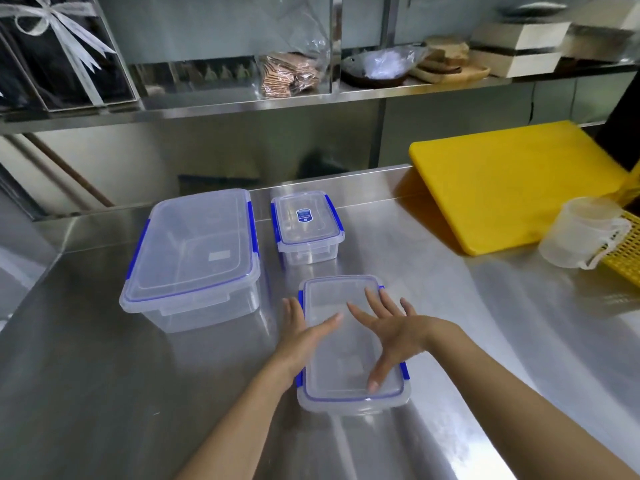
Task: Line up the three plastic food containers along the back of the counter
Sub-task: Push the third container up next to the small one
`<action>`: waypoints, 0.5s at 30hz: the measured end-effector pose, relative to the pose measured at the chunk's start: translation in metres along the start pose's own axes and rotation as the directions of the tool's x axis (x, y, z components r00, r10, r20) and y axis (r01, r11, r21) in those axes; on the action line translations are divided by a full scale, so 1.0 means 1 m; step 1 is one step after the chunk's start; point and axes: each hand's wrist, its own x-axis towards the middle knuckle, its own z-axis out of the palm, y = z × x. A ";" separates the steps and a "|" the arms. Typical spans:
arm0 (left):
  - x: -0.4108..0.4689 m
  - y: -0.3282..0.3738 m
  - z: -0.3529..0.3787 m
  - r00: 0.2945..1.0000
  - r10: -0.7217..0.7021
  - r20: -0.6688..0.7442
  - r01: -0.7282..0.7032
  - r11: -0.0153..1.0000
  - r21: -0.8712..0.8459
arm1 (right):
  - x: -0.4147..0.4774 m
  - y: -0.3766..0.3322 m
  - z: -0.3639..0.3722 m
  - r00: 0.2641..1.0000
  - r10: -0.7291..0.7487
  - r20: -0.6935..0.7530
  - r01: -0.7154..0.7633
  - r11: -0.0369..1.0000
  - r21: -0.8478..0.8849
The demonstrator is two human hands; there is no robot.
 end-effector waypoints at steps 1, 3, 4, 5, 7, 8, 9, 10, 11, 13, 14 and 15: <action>-0.001 0.004 -0.002 1.000 0.008 0.023 -0.010 0.997 0.082 | 0.000 0.000 -0.001 1.000 0.020 0.010 -0.020 0.999 -0.033; -0.006 0.011 -0.006 0.996 0.018 0.083 -0.040 0.962 0.271 | 0.002 0.000 -0.002 0.999 0.043 0.010 -0.042 0.997 -0.064; -0.008 0.013 -0.007 0.991 0.012 0.133 -0.063 0.920 0.387 | 0.003 0.002 -0.003 0.999 0.050 0.005 -0.050 0.996 -0.073; -0.012 0.015 -0.007 0.983 0.005 0.186 -0.100 0.858 0.504 | 0.005 0.004 -0.004 0.998 0.061 -0.001 -0.061 0.995 -0.076; -0.017 0.010 -0.009 0.965 -0.019 0.263 -0.174 0.706 0.687 | 0.009 0.011 -0.007 0.995 0.102 -0.022 -0.103 0.993 -0.050; -0.019 0.007 -0.009 0.959 -0.010 0.283 -0.210 0.645 0.734 | 0.010 0.016 -0.009 0.992 0.123 -0.040 -0.124 0.992 -0.019; -0.021 0.006 -0.007 0.956 0.019 0.292 -0.241 0.614 0.751 | 0.012 0.021 -0.011 0.988 0.140 -0.065 -0.139 0.990 0.016; -0.023 0.005 -0.005 0.956 0.069 0.285 -0.268 0.605 0.750 | 0.012 0.025 -0.013 0.984 0.151 -0.090 -0.148 0.988 0.045; -0.023 0.005 -0.001 0.954 0.140 0.265 -0.294 0.604 0.741 | 0.011 0.028 -0.015 0.981 0.156 -0.116 -0.150 0.987 0.064; -0.020 0.004 0.008 0.942 0.280 0.187 -0.326 0.619 0.714 | 0.005 0.029 -0.018 0.973 0.151 -0.177 -0.136 0.986 0.093; -0.018 0.004 0.011 0.933 0.329 0.148 -0.334 0.628 0.703 | 0.001 0.028 -0.019 0.969 0.138 -0.207 -0.117 0.987 0.111; -0.016 0.004 0.014 0.923 0.365 0.123 -0.342 0.630 0.697 | -0.003 0.026 -0.019 0.964 0.119 -0.237 -0.089 0.987 0.131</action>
